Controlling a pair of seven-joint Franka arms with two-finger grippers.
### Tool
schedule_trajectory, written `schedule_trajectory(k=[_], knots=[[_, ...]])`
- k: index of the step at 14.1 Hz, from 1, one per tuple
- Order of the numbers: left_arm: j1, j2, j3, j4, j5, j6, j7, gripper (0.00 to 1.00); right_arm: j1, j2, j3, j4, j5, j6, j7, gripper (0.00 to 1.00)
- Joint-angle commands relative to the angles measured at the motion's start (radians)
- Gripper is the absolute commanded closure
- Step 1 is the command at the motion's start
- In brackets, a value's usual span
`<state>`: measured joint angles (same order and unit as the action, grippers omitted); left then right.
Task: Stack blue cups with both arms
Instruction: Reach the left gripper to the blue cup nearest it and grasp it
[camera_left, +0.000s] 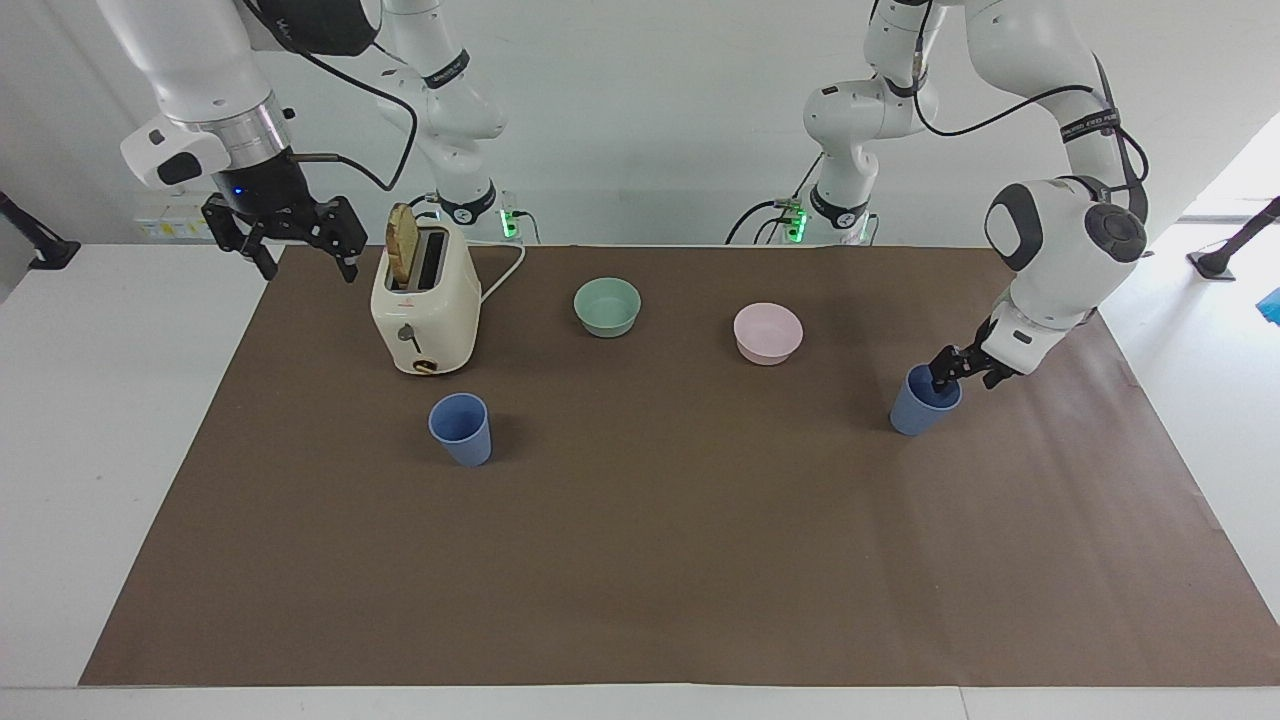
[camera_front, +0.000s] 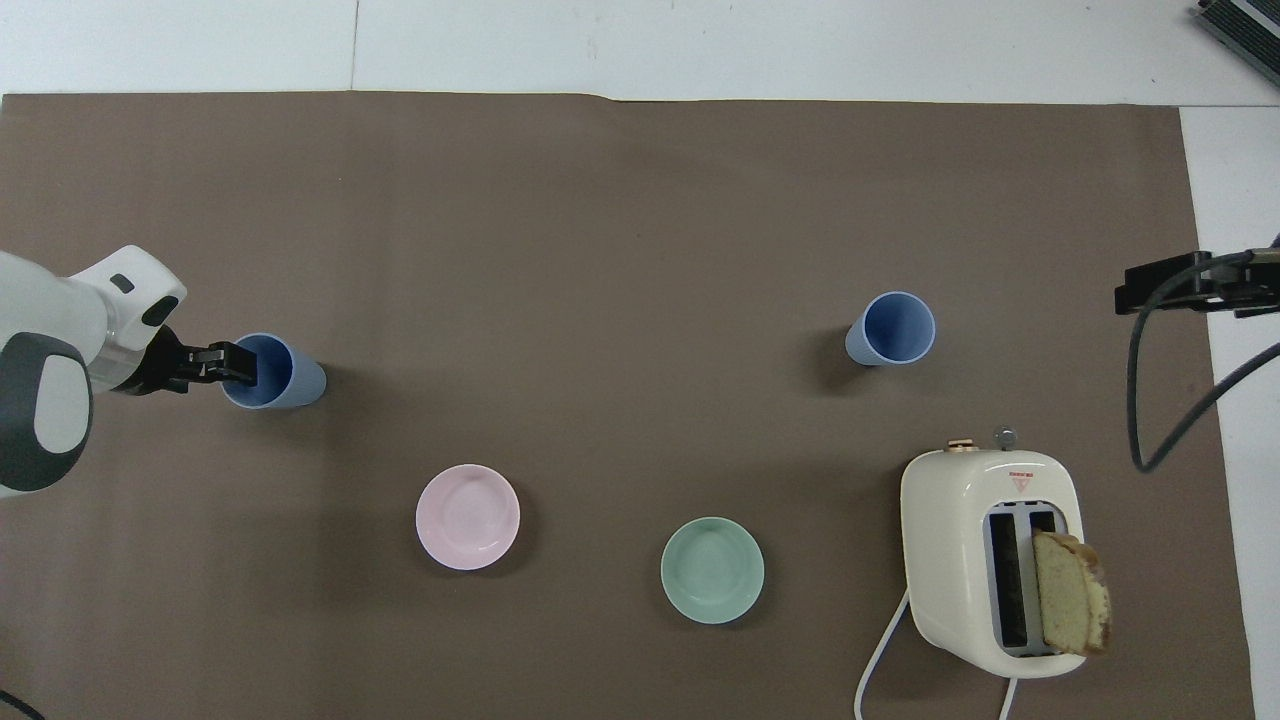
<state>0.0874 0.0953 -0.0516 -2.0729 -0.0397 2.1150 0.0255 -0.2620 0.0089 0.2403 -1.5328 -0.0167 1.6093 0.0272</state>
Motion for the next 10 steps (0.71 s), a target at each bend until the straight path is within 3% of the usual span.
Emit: schedule_trajectory(k=[1, 2, 6, 10], knots=[[-0.008, -0.014, -0.002, -0.024, -0.014, 0.025, -0.013, 0.84, -0.013, -0.024, 0.004, -0.027, 0.012, 0.009, -0.013, 0.0], [-0.008, -0.014, -0.004, -0.024, -0.014, 0.025, -0.006, 1.0, -0.013, -0.024, 0.004, -0.027, 0.012, 0.009, -0.013, 0.0], [-0.009, 0.004, -0.007, 0.029, -0.06, 0.005, -0.006, 1.0, -0.013, -0.024, 0.004, -0.029, 0.012, 0.009, -0.013, 0.0], [-0.012, 0.001, -0.013, 0.167, -0.092, -0.145, -0.022, 1.0, -0.013, -0.024, 0.004, -0.027, 0.012, 0.009, -0.013, 0.0]])
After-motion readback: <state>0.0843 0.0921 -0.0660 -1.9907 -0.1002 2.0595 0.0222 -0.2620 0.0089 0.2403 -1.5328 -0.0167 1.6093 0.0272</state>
